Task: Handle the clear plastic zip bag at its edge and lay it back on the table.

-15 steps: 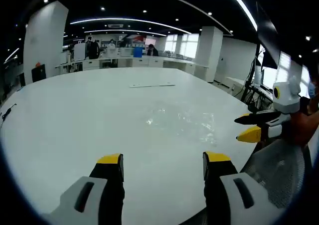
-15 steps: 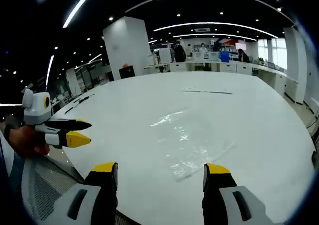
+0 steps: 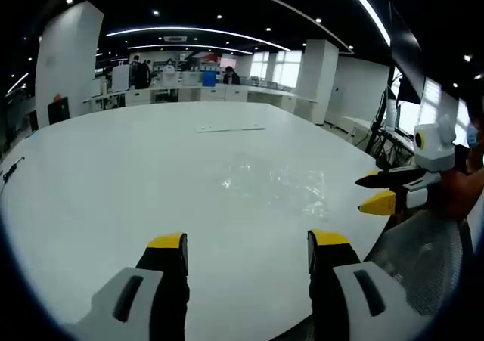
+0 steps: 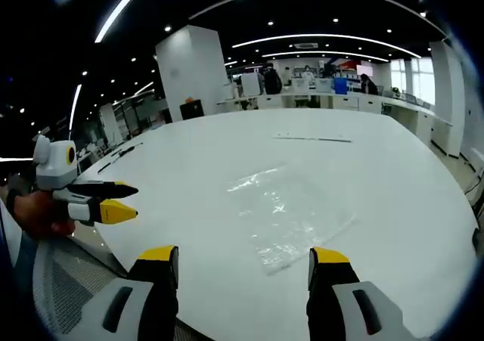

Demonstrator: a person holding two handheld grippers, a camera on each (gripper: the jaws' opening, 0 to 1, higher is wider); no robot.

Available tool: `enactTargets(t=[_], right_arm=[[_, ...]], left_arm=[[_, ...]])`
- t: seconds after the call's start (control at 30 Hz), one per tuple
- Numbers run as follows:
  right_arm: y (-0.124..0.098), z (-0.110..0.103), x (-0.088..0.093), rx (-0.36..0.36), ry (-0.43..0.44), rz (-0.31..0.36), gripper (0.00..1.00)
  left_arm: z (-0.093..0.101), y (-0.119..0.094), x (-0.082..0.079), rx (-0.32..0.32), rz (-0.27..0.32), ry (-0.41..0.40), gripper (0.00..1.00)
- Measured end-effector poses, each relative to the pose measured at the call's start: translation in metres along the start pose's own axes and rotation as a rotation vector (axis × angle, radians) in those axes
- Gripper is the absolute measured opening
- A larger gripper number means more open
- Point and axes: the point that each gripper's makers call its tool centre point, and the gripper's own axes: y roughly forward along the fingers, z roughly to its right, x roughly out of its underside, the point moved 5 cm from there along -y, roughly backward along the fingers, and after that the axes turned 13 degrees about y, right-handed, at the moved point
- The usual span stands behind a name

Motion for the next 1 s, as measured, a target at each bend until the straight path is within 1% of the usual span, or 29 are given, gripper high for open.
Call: enactTargets(t=[0.23, 0.53, 1.0], right_arm=[[0.0007, 0.0013, 0.0008, 0.002, 0.000, 0.000, 0.69], [0.0010, 0.0015, 0.0014, 0.001, 0.000, -0.001, 0.69], [-0.0005, -0.0004, 0.0014, -0.001, -0.006, -0.004, 0.69]], left_arm=[[0.0011, -0.0014, -0.0015, 0.004, -0.002, -0.002, 0.63], [-0.0036, 0.0055, 0.0063, 0.007, -0.007, -0.001, 0.61], [-0.0044, 0.0063, 0.0076, 0.004, -0.002, -0.002, 0.61]])
